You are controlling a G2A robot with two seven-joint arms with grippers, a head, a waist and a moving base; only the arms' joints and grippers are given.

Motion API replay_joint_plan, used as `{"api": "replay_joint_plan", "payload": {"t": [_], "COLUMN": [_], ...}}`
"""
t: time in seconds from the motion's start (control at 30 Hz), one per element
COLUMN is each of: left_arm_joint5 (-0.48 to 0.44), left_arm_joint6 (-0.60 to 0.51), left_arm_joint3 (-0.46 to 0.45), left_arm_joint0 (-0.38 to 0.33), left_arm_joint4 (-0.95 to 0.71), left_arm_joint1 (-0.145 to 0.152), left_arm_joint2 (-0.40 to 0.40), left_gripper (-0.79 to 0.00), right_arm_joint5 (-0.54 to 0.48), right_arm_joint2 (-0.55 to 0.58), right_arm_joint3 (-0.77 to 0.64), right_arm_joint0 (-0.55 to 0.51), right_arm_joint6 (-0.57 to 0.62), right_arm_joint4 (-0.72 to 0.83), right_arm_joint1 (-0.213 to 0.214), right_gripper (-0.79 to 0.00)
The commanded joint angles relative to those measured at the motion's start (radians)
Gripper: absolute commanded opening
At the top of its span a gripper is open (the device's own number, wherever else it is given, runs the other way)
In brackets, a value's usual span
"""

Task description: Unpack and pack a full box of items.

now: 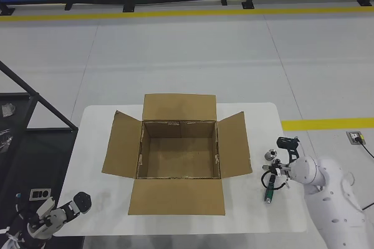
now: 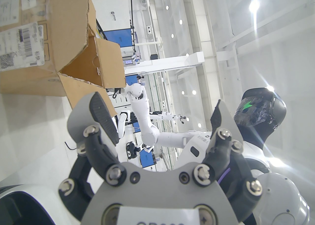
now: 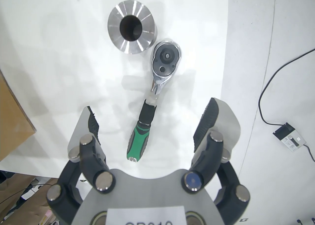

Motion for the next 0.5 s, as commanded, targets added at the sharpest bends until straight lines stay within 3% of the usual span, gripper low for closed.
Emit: {"api": "replay_joint_plan", "payload": {"t": [0.0, 0.47], "left_arm_joint5": [0.000, 0.000], "left_arm_joint6": [0.000, 0.000], "left_arm_joint3": [0.000, 0.000], "left_arm_joint0": [0.000, 0.000], "left_arm_joint4": [0.000, 0.000], "left_arm_joint1": [0.000, 0.000], "left_arm_joint2": [0.000, 0.000], "left_gripper": [0.000, 0.000], "right_arm_joint5": [0.012, 0.018], "right_arm_joint2": [-0.012, -0.032], "right_arm_joint3": [0.045, 0.150], "right_arm_joint0": [0.025, 0.064], "right_arm_joint6": [-0.010, -0.030], "right_arm_joint4": [-0.003, 0.018], "right_arm_joint1": [-0.003, -0.005], "right_gripper": [-0.403, -0.453]}}
